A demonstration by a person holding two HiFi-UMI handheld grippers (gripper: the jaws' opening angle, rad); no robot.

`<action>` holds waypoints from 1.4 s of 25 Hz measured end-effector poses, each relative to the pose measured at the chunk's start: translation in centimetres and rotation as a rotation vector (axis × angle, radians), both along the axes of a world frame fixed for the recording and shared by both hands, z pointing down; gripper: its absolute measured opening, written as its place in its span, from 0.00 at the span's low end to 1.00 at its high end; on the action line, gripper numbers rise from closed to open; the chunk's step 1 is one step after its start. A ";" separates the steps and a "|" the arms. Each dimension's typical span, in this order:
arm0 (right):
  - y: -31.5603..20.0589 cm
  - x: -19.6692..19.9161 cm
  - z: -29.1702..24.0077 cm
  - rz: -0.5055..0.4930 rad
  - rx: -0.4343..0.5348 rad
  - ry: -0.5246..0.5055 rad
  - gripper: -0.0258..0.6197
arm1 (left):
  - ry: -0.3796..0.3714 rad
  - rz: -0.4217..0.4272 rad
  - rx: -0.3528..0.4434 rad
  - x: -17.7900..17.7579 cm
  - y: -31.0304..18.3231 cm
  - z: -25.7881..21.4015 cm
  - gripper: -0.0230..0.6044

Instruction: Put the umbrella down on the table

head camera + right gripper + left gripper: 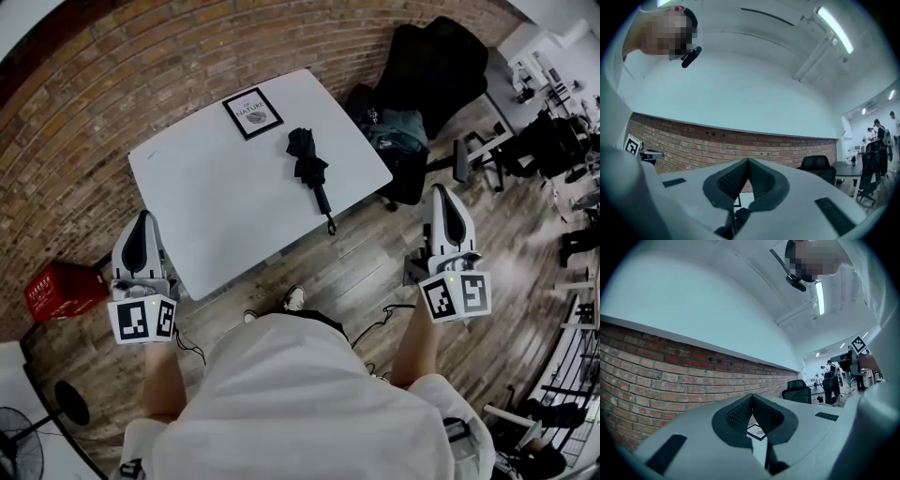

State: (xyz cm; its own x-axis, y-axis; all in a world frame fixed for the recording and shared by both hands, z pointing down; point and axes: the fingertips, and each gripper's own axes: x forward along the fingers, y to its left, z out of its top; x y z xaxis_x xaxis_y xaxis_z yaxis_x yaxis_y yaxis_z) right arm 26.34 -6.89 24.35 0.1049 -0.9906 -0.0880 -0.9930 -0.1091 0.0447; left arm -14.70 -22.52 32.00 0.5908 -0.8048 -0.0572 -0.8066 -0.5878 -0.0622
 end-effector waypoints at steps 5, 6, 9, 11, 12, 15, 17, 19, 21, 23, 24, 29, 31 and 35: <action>1.5 -0.6 0.2 -0.001 0.018 -0.044 0.07 | -0.006 -0.034 -0.011 -0.7 0.5 0.2 0.07; 1.5 -0.7 0.4 -0.001 0.010 -0.035 0.07 | -0.004 -0.042 -0.012 -0.9 0.7 0.1 0.07; 1.5 -0.8 0.8 -0.010 -0.006 -0.033 0.07 | 0.001 -0.066 -0.010 -1.6 1.2 -0.1 0.07; 1.3 -0.7 0.6 -0.018 -0.005 -0.035 0.07 | 0.005 -0.085 -0.006 -2.2 1.6 -0.4 0.07; 1.2 -0.6 0.4 -0.023 -0.002 -0.033 0.07 | 0.005 -0.094 -0.004 -2.5 1.7 -0.6 0.07; 0.8 -0.6 -0.3 -0.033 0.007 -0.019 0.07 | -0.001 -0.118 0.001 -3.0 2.2 -0.9 0.07; 0.7 -0.6 -0.6 -0.037 0.012 -0.013 0.07 | 0.002 -0.129 0.006 -3.3 2.3 -1.2 0.07; 0.6 -0.7 -0.9 -0.044 0.014 -0.007 0.07 | 0.003 -0.138 0.013 -3.5 2.5 -1.6 0.07; 0.4 -0.9 -1.0 -0.051 0.014 -0.001 0.07 | 0.002 -0.146 0.021 -3.8 2.8 -2.0 0.07; 0.4 -1.1 -1.1 -0.054 0.016 0.001 0.07 | 0.000 -0.148 0.023 -4.0 3.1 -2.0 0.07; 0.4 -1.2 -1.1 -0.055 0.017 0.001 0.07 | 0.001 -0.147 0.021 -4.1 3.2 -1.9 0.07; 0.1 -2.1 -0.8 -0.079 0.021 -0.031 0.07 | 0.000 -0.127 0.013 -3.7 3.6 -1.9 0.07; 0.3 -2.4 -0.5 -0.085 0.020 -0.048 0.07 | -0.004 -0.116 0.010 -3.5 3.7 -1.8 0.07; 0.8 -2.9 0.1 -0.086 0.009 -0.057 0.07 | -0.009 -0.107 0.008 -3.7 4.0 -1.8 0.07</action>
